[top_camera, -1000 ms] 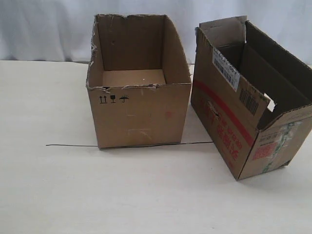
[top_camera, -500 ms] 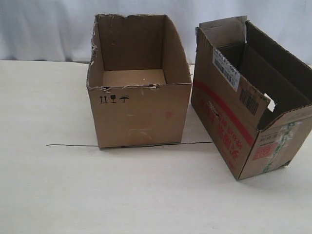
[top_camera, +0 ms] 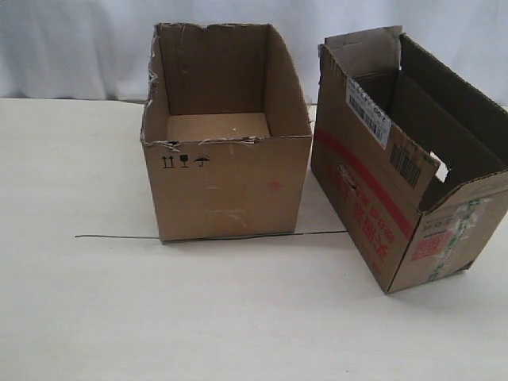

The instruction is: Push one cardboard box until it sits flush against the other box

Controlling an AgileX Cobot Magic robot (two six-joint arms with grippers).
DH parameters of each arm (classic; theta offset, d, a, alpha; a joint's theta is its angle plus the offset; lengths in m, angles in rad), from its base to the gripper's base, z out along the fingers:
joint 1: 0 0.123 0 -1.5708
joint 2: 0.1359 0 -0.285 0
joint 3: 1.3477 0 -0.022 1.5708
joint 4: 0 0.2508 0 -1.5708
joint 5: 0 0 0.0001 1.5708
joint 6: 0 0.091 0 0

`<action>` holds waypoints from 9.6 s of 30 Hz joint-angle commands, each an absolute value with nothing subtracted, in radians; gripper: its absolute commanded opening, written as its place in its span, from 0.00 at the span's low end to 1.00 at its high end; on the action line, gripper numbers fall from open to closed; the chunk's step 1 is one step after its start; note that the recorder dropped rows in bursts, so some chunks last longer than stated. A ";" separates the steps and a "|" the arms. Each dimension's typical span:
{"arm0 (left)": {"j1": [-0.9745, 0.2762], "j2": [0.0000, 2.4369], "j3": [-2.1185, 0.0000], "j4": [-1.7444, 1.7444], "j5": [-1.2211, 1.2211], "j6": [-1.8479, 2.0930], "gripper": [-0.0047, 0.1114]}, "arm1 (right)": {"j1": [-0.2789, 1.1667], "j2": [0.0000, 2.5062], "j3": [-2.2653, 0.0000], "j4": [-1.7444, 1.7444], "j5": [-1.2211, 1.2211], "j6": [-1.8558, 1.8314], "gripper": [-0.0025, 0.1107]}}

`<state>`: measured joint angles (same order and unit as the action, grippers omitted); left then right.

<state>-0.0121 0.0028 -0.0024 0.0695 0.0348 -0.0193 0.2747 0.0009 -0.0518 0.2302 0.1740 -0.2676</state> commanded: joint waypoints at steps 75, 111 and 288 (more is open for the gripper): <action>-0.015 0.000 0.000 0.067 0.035 -0.020 0.04 | 0.277 0.555 -0.353 -0.113 0.503 0.045 0.07; -0.015 0.000 0.000 0.071 0.035 -0.020 0.04 | 0.281 0.555 -0.232 -0.123 0.331 0.013 0.07; -0.015 0.000 0.000 0.071 0.035 -0.020 0.04 | -0.073 2.558 -1.838 1.354 1.216 -0.692 0.07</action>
